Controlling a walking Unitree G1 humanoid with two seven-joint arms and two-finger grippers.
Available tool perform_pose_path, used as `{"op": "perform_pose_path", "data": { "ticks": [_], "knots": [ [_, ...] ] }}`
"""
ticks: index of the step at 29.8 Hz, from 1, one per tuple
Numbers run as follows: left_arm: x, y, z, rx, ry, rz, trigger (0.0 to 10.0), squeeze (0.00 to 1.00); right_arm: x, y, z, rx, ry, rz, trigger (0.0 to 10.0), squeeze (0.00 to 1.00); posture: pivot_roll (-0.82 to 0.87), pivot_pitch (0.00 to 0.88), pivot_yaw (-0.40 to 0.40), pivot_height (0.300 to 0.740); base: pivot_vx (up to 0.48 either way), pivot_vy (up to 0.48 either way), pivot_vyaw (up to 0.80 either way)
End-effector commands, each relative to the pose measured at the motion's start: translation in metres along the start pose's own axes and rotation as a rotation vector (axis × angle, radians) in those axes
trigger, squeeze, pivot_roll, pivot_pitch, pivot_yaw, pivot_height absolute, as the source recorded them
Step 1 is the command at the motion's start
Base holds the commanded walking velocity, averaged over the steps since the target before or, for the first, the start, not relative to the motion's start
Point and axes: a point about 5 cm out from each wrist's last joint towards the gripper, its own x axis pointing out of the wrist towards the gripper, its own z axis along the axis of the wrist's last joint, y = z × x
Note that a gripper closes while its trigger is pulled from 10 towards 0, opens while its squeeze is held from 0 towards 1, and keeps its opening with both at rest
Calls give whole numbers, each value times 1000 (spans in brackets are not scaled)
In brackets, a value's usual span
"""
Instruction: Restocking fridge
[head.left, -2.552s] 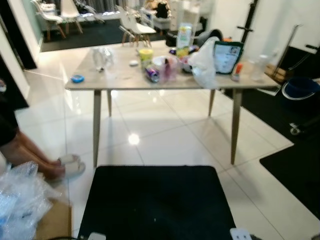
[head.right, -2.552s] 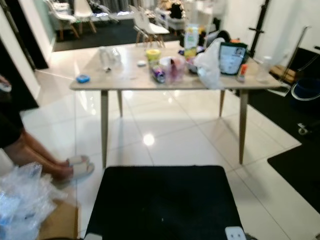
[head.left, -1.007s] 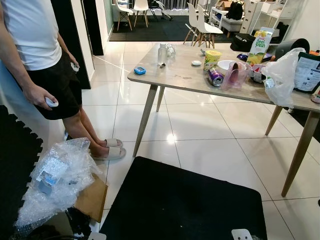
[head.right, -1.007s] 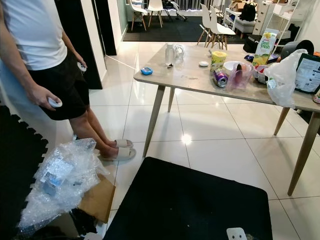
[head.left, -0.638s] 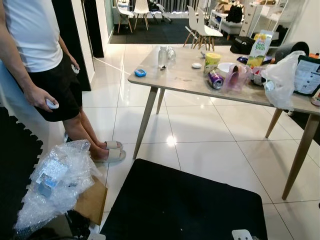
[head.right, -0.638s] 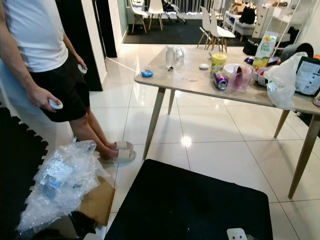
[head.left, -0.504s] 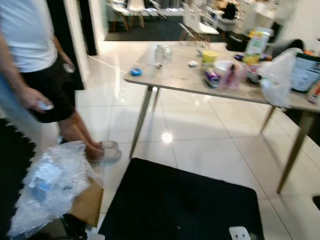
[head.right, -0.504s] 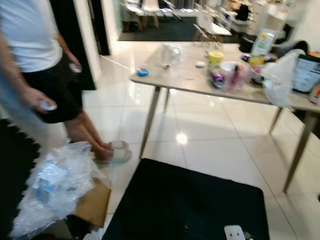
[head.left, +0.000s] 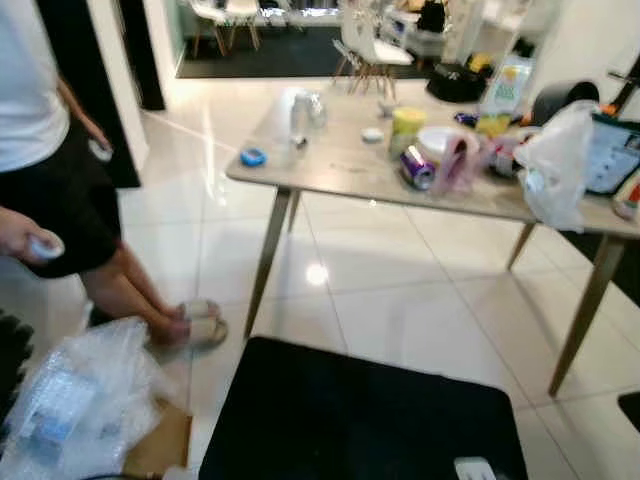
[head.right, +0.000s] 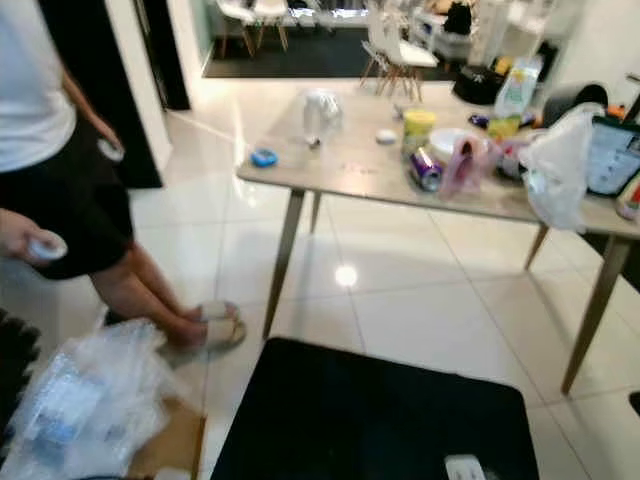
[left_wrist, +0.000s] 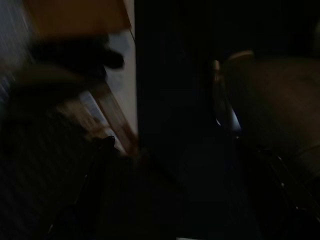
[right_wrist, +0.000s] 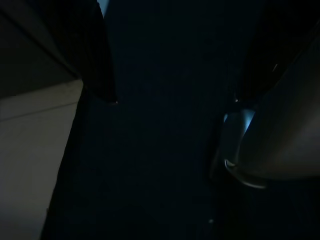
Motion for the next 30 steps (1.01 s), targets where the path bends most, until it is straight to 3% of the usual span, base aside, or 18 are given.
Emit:
{"op": "perform_pose_path", "data": {
  "ticks": [1,17,30],
  "knots": [
    [2,-20,1,5,-5,-67,10000,0,0,-4,3,-1,-8,-14,10000,0,78,0,-26,740,0,0,0],
    [2,-19,1,14,-3,-63,10000,0,0,-6,4,-32,-2,-18,10000,0,80,0,-30,740,230,0,0],
    [2,-19,2,15,-6,-64,10000,0,0,-7,6,-17,-5,-19,10000,0,82,0,-31,740,334,0,-677]
  ]
}}
